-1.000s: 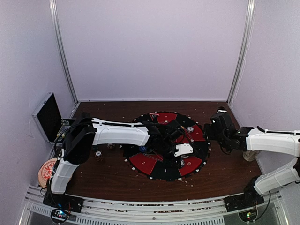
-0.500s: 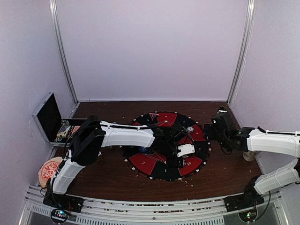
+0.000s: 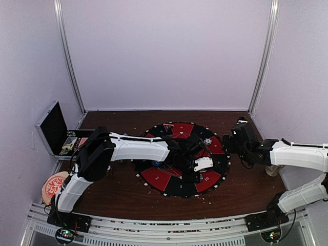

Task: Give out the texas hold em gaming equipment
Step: Place the pile of poker chips at the dealer area, then pick up the pile of poker chips from the pile of poker chips.

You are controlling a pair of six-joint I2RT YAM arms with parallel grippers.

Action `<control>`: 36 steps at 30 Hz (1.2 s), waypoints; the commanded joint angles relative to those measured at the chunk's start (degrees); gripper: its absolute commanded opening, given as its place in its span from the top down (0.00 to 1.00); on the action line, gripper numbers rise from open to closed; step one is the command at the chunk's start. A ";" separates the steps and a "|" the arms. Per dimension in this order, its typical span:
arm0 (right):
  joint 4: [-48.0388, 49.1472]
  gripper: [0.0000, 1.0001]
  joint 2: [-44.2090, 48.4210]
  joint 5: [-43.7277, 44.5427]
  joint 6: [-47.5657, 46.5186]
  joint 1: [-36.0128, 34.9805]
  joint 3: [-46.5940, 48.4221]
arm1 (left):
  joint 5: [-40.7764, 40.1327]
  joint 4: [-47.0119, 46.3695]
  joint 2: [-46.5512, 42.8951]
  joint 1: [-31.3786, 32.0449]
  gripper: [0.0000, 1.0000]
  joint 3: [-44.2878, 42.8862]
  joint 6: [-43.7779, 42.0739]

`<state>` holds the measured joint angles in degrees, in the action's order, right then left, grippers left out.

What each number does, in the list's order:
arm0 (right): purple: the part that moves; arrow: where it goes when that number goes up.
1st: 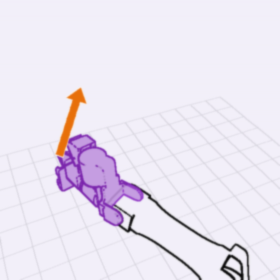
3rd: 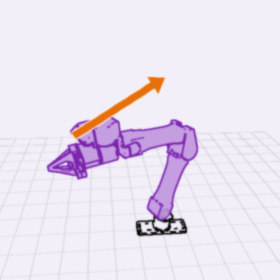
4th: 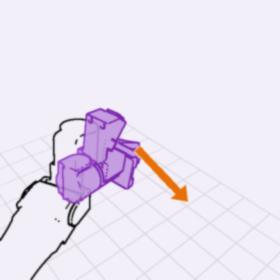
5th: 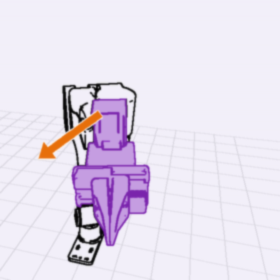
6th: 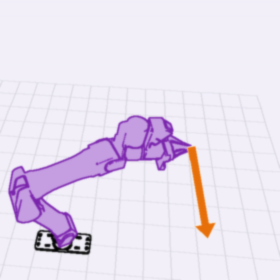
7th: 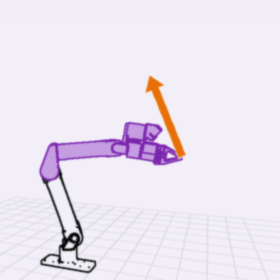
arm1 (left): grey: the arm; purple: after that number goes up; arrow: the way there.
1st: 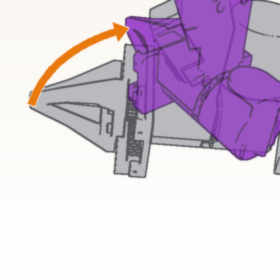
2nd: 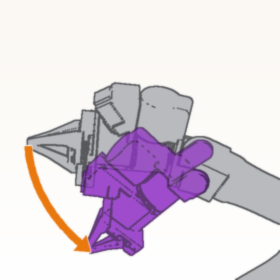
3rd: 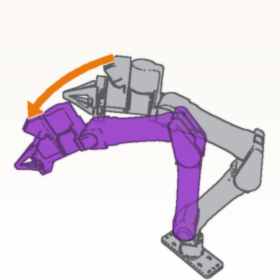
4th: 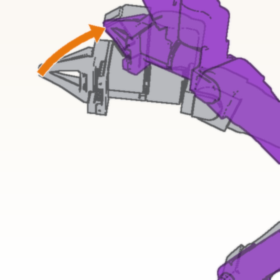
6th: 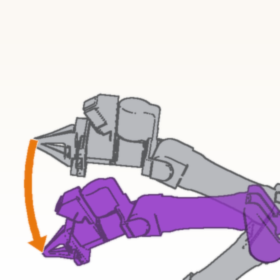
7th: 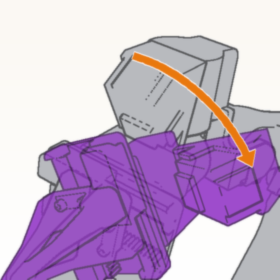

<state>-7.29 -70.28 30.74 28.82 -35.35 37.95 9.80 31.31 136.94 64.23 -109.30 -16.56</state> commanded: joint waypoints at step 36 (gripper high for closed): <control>1.90 0.02 1.95 -5.20 -0.78 0.03 -1.08 | -3.92 1.49 -27.64 -14.07 0.06 17.89 -1.08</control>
<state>-6.37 -69.32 27.38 28.53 -35.35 37.85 6.98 32.88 114.98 58.26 -94.98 -17.15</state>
